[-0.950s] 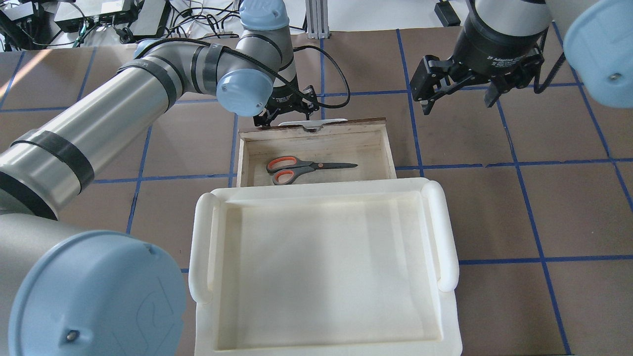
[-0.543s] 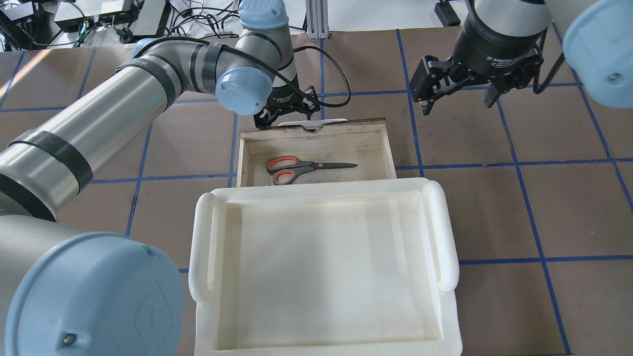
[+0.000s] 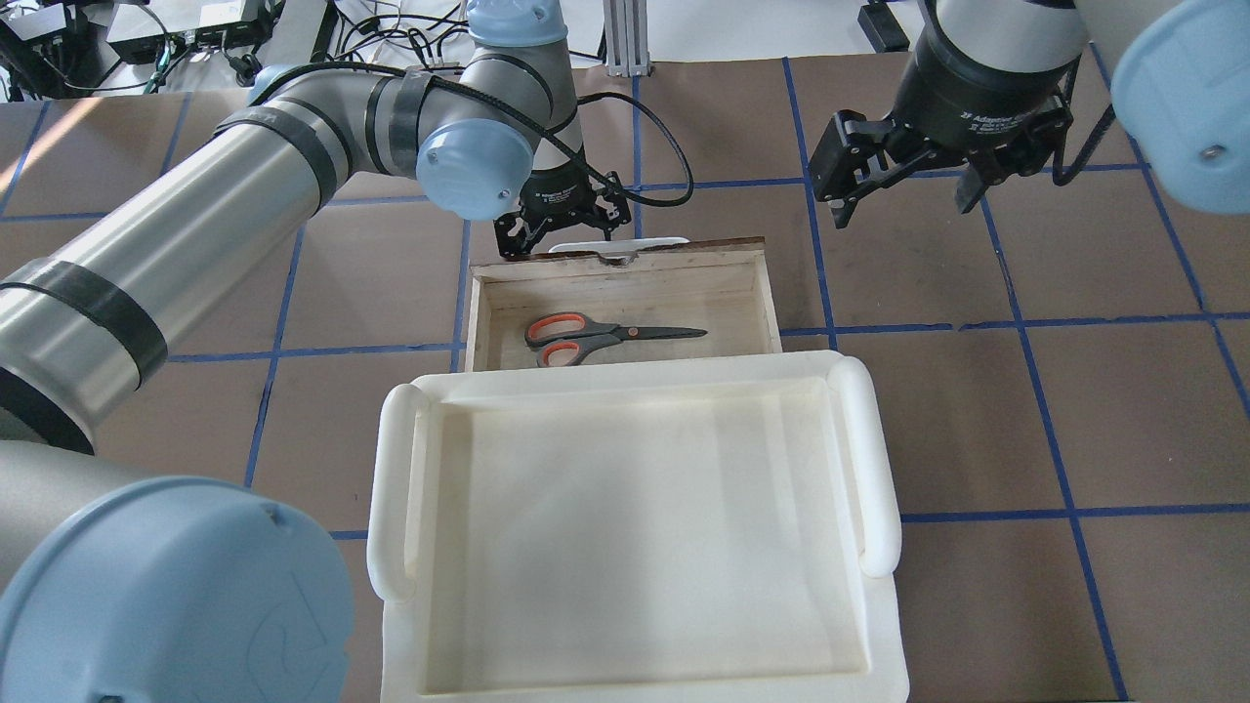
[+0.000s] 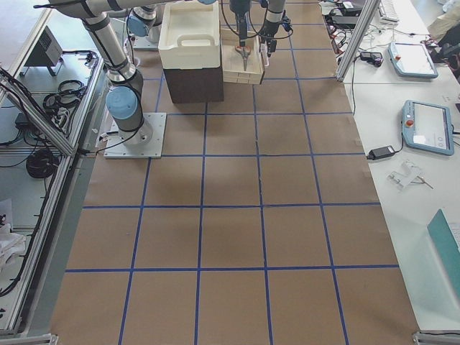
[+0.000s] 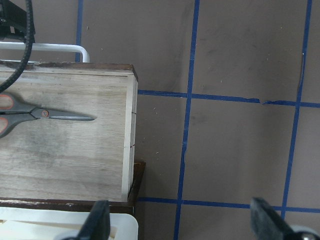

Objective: Put scissors in drawer and close it
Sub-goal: 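Lower the left gripper onto the drawer front near the handle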

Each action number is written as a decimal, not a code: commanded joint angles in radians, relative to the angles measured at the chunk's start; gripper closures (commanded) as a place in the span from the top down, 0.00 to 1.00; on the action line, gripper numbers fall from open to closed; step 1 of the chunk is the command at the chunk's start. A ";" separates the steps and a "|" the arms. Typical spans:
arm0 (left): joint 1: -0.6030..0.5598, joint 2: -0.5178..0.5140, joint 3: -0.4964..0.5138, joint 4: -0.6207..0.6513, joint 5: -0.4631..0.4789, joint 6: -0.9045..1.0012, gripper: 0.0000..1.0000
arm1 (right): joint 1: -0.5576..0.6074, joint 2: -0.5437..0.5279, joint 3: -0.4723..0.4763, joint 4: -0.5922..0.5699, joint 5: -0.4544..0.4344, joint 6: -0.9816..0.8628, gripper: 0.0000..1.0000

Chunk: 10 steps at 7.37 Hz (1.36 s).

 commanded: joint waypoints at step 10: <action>0.000 0.036 0.038 -0.094 -0.032 -0.030 1.00 | -0.002 0.000 0.000 0.001 0.002 0.000 1.00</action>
